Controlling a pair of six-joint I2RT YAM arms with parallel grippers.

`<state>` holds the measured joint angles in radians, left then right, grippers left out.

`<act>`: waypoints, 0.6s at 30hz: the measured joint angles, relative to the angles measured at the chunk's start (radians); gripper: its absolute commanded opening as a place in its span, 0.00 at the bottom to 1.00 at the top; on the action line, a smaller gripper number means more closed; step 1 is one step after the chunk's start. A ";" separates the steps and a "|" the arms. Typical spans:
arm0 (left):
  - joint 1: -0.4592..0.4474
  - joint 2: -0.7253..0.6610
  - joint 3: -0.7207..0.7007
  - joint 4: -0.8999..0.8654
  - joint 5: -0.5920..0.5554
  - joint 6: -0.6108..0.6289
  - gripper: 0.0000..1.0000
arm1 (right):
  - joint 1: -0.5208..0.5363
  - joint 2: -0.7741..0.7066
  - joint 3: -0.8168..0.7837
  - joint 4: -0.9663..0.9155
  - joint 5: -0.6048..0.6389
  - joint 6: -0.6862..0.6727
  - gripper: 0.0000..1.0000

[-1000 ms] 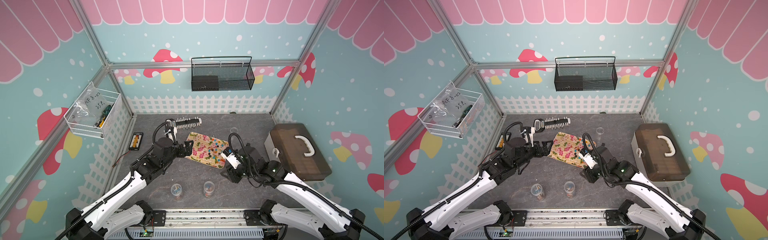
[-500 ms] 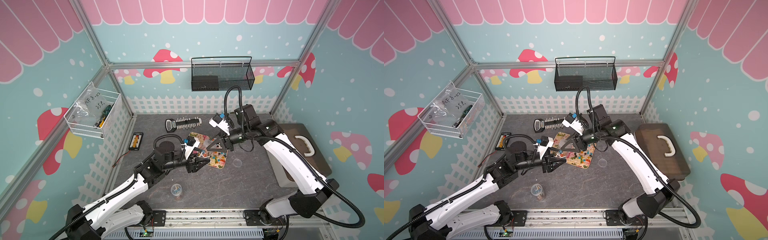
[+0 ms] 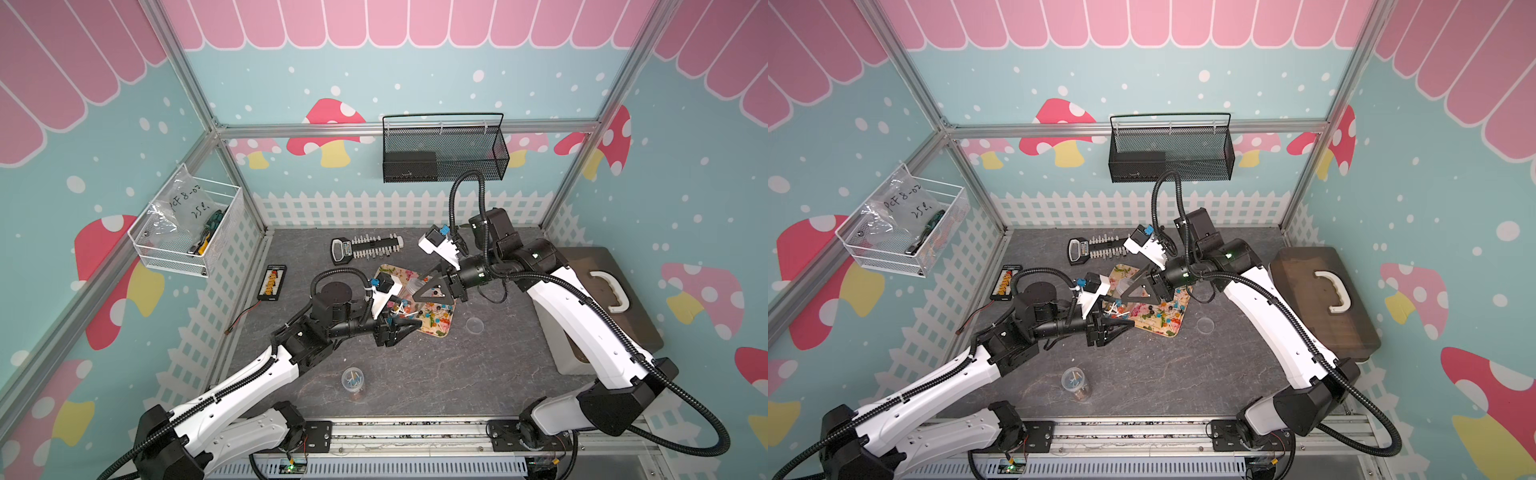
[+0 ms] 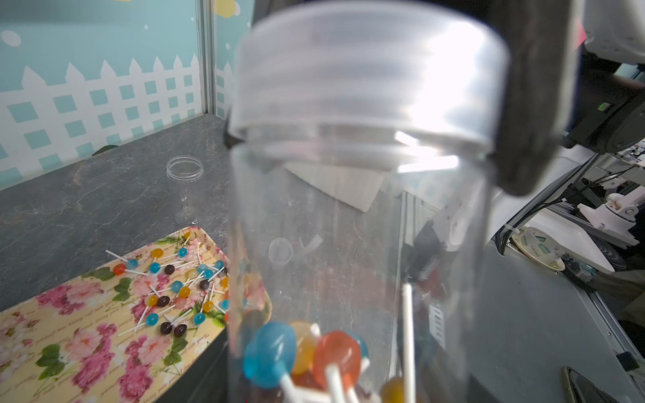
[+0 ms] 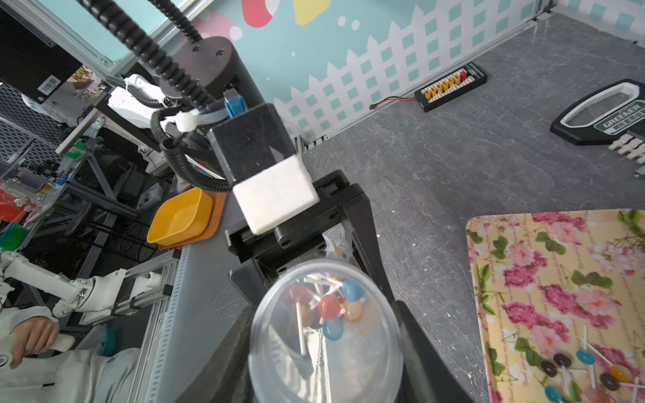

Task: Pour the candies out of the jar
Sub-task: Pick up the jar from the center of the board.

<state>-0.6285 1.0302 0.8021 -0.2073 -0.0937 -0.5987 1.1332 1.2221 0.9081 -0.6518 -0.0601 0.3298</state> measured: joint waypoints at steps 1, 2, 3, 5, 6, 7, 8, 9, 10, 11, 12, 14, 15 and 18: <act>0.000 -0.001 0.000 0.000 0.000 0.000 0.99 | 0.002 0.008 0.000 0.005 0.001 0.000 0.69; 0.000 -0.002 0.000 0.000 0.000 0.001 0.99 | 0.005 0.014 0.000 0.007 0.004 0.000 0.69; 0.000 -0.003 0.000 0.000 0.000 0.001 0.99 | 0.007 0.021 0.001 0.009 0.008 0.000 0.69; 0.000 -0.005 0.000 0.000 0.000 0.002 0.99 | 0.011 0.033 0.002 0.012 0.017 0.001 0.69; 0.000 -0.006 0.000 0.000 0.000 0.003 0.99 | 0.014 0.038 0.002 0.013 0.021 0.001 0.68; 0.000 -0.006 0.000 0.000 0.000 0.003 0.99 | 0.015 0.042 0.002 0.014 0.026 0.002 0.67; 0.000 -0.006 0.000 0.000 0.000 0.003 0.99 | 0.018 0.045 0.002 0.015 0.032 0.004 0.66; 0.000 -0.006 0.000 0.000 0.000 0.004 0.99 | 0.020 0.048 0.002 0.016 0.039 0.006 0.65; 0.000 -0.006 -0.001 0.000 0.000 0.003 0.99 | 0.021 0.051 0.002 0.018 0.046 0.008 0.63; 0.000 -0.006 -0.001 0.000 0.000 0.003 0.99 | 0.021 0.051 0.002 0.019 0.051 0.010 0.61; 0.000 -0.006 -0.001 0.000 0.000 0.003 0.99 | 0.021 0.052 0.002 0.022 0.060 0.014 0.57; 0.000 -0.006 -0.001 0.000 0.000 0.003 0.99 | 0.021 0.053 0.002 0.026 0.074 0.020 0.50; 0.000 -0.006 -0.001 0.000 0.000 0.003 0.99 | 0.021 0.054 0.002 0.029 0.080 0.022 0.47; 0.000 -0.006 -0.001 0.000 0.000 0.003 0.99 | 0.021 0.057 0.002 0.037 0.100 0.031 0.39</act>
<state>-0.6285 1.0237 0.8009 -0.2077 -0.0937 -0.5953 1.1538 1.2793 0.9104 -0.6147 0.0399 0.3603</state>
